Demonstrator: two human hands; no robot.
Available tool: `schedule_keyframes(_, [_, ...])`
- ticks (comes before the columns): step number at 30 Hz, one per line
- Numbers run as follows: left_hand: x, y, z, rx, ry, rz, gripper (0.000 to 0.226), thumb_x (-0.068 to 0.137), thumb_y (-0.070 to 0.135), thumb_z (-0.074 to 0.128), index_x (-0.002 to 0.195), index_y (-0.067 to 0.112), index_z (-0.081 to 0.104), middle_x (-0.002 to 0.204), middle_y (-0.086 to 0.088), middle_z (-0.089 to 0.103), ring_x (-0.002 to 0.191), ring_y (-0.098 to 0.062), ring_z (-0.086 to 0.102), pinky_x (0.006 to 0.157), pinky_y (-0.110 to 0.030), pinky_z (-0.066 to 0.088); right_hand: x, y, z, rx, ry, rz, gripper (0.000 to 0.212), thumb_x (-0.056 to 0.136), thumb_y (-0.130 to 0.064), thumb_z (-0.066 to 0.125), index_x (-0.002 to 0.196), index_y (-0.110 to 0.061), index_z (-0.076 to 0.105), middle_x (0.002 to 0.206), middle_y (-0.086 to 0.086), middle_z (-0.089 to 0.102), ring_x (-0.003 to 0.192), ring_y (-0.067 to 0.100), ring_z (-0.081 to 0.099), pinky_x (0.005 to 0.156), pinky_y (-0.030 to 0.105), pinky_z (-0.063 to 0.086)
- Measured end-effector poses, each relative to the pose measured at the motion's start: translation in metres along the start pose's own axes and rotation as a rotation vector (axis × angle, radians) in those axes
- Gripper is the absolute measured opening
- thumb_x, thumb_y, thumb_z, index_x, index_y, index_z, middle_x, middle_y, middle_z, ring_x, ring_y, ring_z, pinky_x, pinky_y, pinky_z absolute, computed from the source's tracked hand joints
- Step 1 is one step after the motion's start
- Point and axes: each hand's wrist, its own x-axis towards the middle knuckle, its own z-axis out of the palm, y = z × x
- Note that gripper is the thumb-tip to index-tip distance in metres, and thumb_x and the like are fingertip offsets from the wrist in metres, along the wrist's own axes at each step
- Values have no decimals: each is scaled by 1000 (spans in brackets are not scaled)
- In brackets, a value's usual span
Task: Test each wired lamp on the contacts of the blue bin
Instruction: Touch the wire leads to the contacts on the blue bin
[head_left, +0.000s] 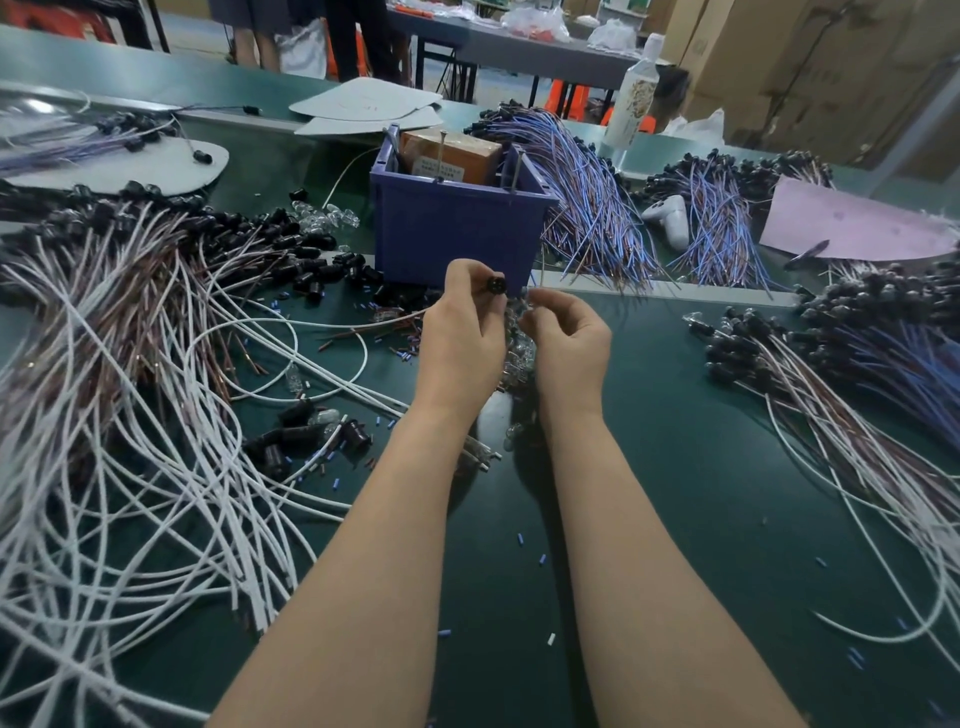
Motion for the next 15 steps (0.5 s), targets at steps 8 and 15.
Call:
schedule_keyframes(8, [0,3,-2,-2,3,2,21,95,7,51,115,12,55,96,3,64,88,-10,62,75,-9,44,-1,-23,-5,244,-106,13,15,91,4,56,94,-7,65,87,5,70,80,11,69,75,18,53])
schedule_keyframes(15, [0,3,-1,13,-3,-31,20,94,7,52,112,14,59,92,7,63,83,-3,57,74,-4,40,0,-47,-13,33,-210,-228,20,88,1,62,90,-18,65,82,-3,67,78,9,67,75,17,51])
